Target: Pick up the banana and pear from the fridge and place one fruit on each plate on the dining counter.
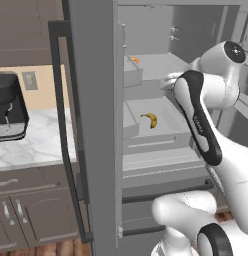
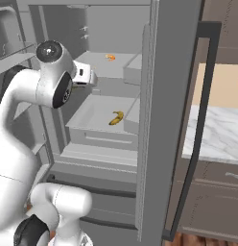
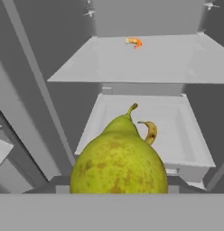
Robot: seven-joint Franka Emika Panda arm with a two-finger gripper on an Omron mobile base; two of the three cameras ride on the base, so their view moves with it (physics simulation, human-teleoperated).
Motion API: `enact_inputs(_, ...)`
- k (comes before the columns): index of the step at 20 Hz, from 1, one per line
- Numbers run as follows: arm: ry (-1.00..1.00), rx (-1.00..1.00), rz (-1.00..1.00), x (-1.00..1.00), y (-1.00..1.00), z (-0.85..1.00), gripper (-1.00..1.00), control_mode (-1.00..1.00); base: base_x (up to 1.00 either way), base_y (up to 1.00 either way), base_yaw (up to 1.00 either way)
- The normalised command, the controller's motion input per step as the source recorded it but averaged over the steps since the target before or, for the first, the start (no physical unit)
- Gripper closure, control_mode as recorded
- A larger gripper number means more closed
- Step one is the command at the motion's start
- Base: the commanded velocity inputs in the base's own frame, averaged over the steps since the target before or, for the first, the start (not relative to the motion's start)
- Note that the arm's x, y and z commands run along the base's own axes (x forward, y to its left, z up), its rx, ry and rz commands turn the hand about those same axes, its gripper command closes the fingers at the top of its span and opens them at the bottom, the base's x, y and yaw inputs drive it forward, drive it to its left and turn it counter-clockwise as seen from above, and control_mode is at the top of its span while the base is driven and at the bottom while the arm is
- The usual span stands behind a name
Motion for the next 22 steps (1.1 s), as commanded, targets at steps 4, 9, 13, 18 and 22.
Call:
enact_inputs(4, -0.08, 0.00, 0.00, -0.96, 0.00, 0.03, 1.00, -1.00, 0.00, 0.00, 0.00)
enact_inputs(9, -0.01, 0.00, -0.01, -0.87, 0.00, 0.00, 1.00, -1.00, 0.00, 0.00, 0.00)
enact_inputs(13, 0.00, 0.00, -0.01, -0.96, 0.00, 0.00, 1.00, -1.00, 0.00, 0.00, 0.00)
enact_inputs(18, -0.01, 0.00, -0.03, -0.98, 0.00, 0.23, 1.00, -1.00, 0.00, 0.00, 0.00)
enact_inputs(22, 0.00, 0.00, 0.00, 0.00, 0.00, 0.00, 1.00, 1.00, -1.00, 0.00, -0.01)
